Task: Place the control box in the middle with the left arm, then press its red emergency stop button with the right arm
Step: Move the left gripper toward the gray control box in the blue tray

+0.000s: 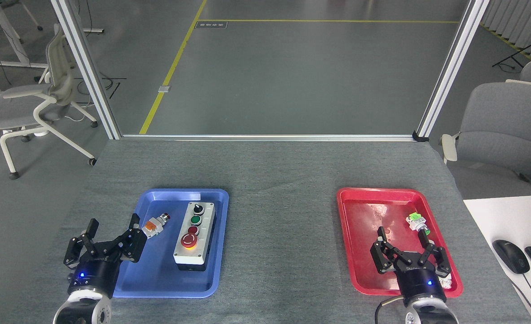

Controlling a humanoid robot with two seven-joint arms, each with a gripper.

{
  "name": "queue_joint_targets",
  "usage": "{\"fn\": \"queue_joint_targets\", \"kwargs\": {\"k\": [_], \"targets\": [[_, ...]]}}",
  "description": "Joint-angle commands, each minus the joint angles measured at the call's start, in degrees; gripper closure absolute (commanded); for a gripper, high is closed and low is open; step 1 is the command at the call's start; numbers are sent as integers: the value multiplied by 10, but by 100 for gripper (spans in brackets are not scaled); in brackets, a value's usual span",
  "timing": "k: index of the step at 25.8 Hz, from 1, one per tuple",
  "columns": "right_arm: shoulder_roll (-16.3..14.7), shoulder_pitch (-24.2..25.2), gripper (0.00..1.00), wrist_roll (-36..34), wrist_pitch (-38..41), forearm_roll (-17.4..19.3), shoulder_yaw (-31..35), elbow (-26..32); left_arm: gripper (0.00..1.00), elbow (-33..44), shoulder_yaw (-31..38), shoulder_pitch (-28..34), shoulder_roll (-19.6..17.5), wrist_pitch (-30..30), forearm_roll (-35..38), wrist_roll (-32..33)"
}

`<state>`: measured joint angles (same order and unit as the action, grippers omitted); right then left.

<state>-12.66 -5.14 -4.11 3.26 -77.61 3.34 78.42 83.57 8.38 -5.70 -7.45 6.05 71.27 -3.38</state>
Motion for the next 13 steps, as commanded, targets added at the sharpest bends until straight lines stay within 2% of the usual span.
{"fn": "queue_joint_targets", "kwargs": {"k": [1,8,13], "targets": [[-1,0,2,2,1,0,0,1,1,-1,2,9,1,1,-18,-4],[-5,0,2,-2,0,0,0,1,1,13,4,18,1,3,-19,-22],[-6,0,2,-3,0,0,0,1,1,52,2,33,2,6,-20,-22]]}}
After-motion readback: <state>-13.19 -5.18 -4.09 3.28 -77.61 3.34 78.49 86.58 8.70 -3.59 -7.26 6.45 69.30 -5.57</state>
